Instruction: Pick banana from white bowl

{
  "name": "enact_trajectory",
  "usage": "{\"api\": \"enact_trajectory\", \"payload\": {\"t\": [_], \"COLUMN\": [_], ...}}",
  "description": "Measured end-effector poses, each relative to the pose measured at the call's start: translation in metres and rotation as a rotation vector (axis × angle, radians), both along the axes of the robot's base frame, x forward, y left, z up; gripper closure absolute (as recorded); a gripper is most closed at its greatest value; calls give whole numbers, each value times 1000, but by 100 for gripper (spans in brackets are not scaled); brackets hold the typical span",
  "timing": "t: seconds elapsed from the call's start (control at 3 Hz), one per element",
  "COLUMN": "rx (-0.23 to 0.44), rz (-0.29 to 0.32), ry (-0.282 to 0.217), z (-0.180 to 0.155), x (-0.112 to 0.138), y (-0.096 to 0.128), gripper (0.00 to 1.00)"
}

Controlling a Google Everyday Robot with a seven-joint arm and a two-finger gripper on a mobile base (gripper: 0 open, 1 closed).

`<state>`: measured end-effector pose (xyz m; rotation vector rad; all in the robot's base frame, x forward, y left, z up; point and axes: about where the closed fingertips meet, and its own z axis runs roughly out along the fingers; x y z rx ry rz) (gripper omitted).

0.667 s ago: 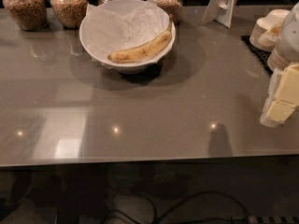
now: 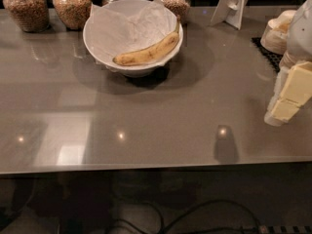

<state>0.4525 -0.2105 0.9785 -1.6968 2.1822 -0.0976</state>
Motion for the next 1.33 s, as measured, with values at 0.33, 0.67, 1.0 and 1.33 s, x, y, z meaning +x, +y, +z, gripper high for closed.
{"api": "enact_trajectory", "payload": {"t": [0.33, 0.67, 1.0, 1.33], "rx": [55, 144, 270, 393], "rz": [16, 48, 128, 240], "ry": [-75, -148, -196, -215], "z": [3, 11, 17, 13], "x": [39, 93, 149, 197], "y": [14, 39, 77, 133], "gripper": [0, 0, 0, 0]}}
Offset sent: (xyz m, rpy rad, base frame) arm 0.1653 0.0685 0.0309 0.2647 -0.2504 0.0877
